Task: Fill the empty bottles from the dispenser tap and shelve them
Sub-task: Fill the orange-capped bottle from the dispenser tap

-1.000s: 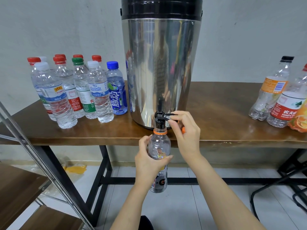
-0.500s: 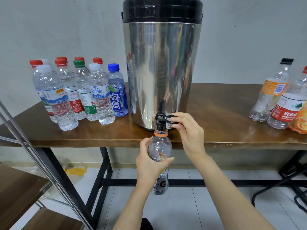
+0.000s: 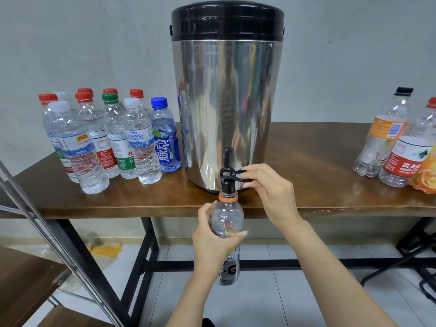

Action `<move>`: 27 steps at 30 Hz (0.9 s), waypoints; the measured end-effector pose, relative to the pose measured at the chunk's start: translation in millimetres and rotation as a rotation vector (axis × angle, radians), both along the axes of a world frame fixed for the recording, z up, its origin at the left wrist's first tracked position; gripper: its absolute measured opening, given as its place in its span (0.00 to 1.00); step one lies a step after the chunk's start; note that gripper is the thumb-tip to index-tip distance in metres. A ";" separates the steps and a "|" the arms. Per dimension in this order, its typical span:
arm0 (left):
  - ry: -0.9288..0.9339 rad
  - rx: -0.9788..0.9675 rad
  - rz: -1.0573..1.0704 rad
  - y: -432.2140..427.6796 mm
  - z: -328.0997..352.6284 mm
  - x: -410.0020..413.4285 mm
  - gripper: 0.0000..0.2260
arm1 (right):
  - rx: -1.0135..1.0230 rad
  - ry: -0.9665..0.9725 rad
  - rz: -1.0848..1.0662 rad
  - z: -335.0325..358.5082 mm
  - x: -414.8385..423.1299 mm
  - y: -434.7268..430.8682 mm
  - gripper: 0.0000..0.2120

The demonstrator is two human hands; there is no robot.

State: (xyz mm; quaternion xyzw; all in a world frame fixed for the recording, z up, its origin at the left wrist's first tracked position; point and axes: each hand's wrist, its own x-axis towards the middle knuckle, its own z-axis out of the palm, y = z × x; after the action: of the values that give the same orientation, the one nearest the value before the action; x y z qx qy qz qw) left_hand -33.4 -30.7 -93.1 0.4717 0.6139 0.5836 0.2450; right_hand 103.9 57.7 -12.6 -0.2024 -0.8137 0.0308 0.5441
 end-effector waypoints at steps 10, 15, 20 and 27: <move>-0.006 -0.008 -0.006 0.1 -2.1 0.9 0.39 | -0.031 -0.330 -0.146 75.6 -40.8 0.1 0.07; -0.012 0.001 -0.008 -0.3 -2.5 0.4 0.37 | -0.315 -0.176 -0.040 71.1 -29.5 -3.7 0.06; -0.019 0.021 -0.024 -2.6 -4.3 1.6 0.38 | -0.484 -0.193 -0.386 33.8 0.3 7.9 0.09; -0.009 0.029 -0.056 -10.6 -13.8 2.6 0.45 | -0.681 -0.678 -0.574 -8.6 21.3 15.7 0.26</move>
State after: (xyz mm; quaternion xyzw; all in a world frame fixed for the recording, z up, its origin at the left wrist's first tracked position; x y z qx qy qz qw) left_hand -30.7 -41.4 -106.9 0.4895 0.5908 0.5874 0.2574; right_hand 125.1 73.5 -21.2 -0.5786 -0.7995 0.0757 0.1424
